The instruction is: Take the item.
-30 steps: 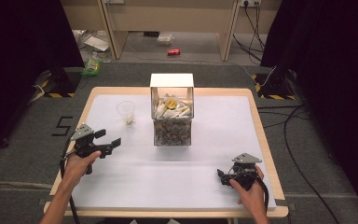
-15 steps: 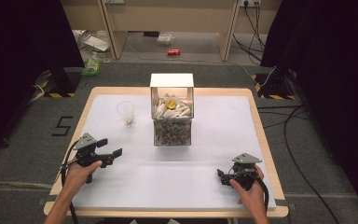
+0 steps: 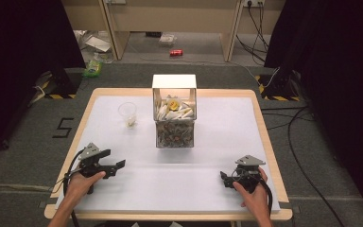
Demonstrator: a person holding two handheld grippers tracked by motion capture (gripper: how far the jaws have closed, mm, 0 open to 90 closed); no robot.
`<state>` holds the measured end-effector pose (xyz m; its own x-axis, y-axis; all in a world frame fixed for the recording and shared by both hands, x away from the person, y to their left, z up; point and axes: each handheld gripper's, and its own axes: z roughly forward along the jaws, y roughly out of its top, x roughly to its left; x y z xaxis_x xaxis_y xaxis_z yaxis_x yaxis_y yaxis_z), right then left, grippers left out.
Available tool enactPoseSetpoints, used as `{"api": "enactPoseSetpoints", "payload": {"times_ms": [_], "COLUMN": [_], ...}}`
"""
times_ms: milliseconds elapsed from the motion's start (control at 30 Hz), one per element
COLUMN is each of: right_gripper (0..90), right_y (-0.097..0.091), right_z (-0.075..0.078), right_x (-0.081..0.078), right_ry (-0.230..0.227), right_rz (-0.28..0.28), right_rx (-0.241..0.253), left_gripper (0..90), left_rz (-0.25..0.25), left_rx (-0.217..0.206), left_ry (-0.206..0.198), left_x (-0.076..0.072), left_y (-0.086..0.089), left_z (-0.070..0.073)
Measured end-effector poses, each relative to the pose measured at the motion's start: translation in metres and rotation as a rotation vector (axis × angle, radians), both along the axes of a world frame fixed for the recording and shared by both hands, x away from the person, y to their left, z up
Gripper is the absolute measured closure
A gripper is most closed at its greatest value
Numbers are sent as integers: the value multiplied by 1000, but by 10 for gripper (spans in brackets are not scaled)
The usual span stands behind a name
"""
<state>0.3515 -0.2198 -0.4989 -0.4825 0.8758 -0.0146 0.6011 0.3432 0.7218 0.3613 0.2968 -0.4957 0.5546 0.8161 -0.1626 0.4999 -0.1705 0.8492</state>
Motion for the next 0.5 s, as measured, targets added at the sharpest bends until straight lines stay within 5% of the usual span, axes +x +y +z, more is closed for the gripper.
{"api": "enactPoseSetpoints", "payload": {"times_ms": [500], "right_gripper": [100], "right_y": [0], "right_z": [0], "right_x": [0], "right_ry": [0], "right_rz": [0], "right_rx": [0], "left_gripper": [150], "left_rz": [-34], "left_rx": [65], "left_ry": [56], "left_x": [-17], "left_y": [-5], "left_z": [-7]}}
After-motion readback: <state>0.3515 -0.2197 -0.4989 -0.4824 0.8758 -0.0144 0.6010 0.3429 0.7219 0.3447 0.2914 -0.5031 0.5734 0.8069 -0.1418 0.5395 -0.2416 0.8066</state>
